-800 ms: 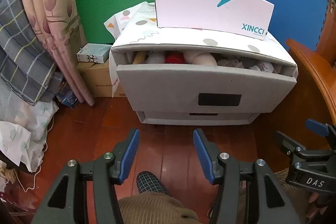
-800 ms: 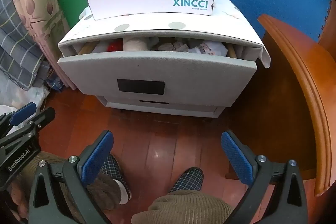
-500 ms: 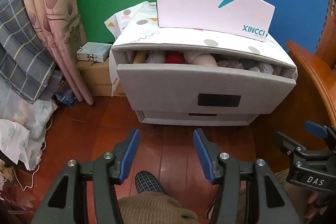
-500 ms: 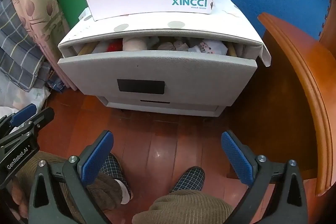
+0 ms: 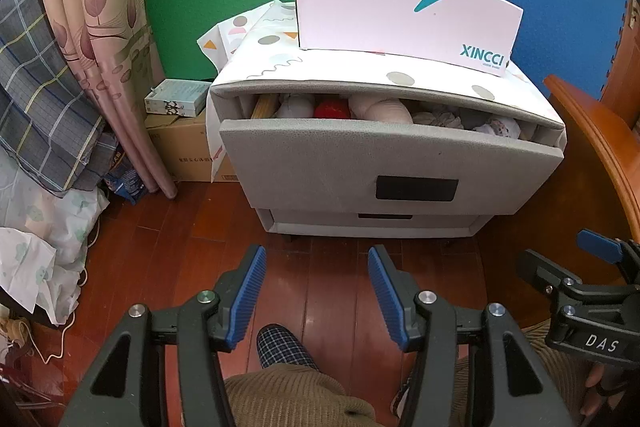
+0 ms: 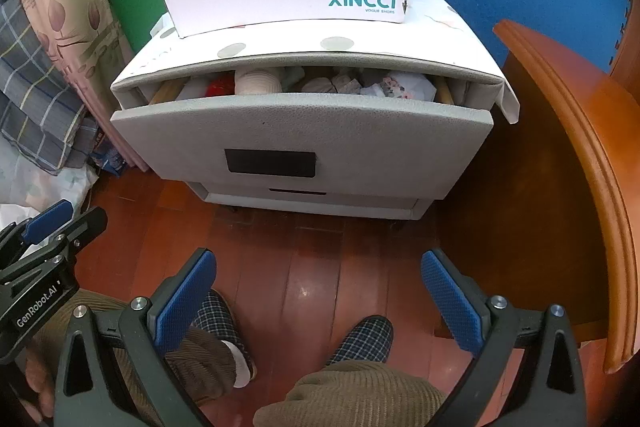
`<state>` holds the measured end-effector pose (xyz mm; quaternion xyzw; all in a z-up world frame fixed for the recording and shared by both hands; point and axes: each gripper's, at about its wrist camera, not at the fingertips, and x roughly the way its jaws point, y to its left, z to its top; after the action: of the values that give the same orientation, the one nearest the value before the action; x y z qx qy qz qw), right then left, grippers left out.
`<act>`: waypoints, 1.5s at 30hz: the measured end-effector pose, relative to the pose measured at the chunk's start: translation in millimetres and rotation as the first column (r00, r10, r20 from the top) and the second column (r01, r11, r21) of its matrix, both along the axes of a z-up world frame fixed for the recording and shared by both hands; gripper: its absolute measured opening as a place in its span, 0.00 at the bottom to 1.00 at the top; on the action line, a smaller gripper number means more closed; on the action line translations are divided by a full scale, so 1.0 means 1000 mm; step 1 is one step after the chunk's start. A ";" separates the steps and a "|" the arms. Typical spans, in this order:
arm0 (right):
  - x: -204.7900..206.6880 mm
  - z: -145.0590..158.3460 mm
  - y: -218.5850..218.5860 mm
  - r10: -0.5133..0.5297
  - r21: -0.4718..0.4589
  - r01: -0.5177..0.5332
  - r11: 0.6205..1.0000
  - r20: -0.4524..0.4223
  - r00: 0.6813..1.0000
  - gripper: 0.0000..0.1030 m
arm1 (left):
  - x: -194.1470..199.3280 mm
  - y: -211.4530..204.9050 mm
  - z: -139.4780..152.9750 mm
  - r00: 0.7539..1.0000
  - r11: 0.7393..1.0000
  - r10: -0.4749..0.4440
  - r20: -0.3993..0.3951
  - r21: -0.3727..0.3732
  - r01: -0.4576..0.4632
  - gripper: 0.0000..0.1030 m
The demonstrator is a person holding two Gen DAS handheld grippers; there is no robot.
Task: Take underwear out of drawer
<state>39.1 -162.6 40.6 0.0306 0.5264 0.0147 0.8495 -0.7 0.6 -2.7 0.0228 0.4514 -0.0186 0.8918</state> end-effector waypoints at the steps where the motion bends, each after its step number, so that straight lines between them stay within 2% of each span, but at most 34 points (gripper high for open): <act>1: 0.000 0.000 0.000 0.000 0.001 0.000 1.000 0.000 1.000 0.99 | 0.000 0.000 0.000 1.000 1.000 0.001 0.001 0.000 -0.001 0.53; 45: -0.001 0.002 -0.007 -0.017 0.046 0.016 0.999 0.002 1.000 0.99 | -0.001 -0.005 -0.002 1.000 1.000 -0.011 0.003 0.019 0.011 0.53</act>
<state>38.1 -169.3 42.5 0.0544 0.5246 0.0198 0.8494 -1.2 -4.1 -4.3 0.0336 0.4499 -0.0192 0.8923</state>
